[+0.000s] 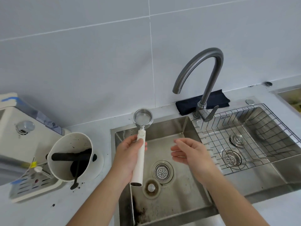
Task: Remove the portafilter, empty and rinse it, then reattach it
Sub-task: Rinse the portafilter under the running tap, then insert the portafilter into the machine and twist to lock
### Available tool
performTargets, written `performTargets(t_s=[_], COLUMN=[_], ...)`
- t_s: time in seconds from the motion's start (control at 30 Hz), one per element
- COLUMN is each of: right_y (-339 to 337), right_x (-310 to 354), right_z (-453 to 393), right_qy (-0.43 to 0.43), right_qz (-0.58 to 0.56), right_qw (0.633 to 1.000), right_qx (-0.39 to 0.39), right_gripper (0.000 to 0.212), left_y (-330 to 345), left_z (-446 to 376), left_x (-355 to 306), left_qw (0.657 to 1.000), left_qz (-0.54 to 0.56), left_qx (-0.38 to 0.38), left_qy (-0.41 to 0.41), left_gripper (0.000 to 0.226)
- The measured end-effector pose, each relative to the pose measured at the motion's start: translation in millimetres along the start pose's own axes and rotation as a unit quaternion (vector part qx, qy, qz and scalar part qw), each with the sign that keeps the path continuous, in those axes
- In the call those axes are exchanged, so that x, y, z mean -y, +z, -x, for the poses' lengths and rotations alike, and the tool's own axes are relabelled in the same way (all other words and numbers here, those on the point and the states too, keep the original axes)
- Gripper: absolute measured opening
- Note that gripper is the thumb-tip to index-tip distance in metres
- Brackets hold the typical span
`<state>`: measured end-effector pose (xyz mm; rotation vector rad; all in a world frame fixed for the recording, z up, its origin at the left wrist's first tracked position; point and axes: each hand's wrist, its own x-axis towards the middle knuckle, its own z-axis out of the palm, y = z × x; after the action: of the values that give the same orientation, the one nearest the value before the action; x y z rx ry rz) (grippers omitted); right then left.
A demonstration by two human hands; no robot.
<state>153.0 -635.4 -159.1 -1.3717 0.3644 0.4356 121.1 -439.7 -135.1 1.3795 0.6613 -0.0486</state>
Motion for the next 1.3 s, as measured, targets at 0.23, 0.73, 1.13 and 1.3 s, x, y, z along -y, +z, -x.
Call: performTargets(t_s=[0.23,0.73,1.13,1.3], right_y=[60,103,134,151], right_x=[-18,-35,-48,-53], right_z=[57,104,131,147], right_qy=[0.041,0.027,0.016,0.008], right_qz=[0.030,0.048,0.058,0.080], right_qw=[0.988,0.980,0.981,0.981], right_qx=[0.145,0.190,0.187,0.176], right_gripper=[0.019,0.037,0.044,0.041], left_y=[-9,-49,-95,-120], left_z=[19,46,62,70], left_x=[-2,-5,-8,-11], left_qw=[1.000,0.999,0.998,0.998], left_qz=[0.021,0.040,0.040,0.030], left_qx=[0.005,0.018,0.054,0.064], left_qy=[-0.013,-0.029,-0.018,-0.003], left_gripper=[0.010,0.009,0.011,0.011])
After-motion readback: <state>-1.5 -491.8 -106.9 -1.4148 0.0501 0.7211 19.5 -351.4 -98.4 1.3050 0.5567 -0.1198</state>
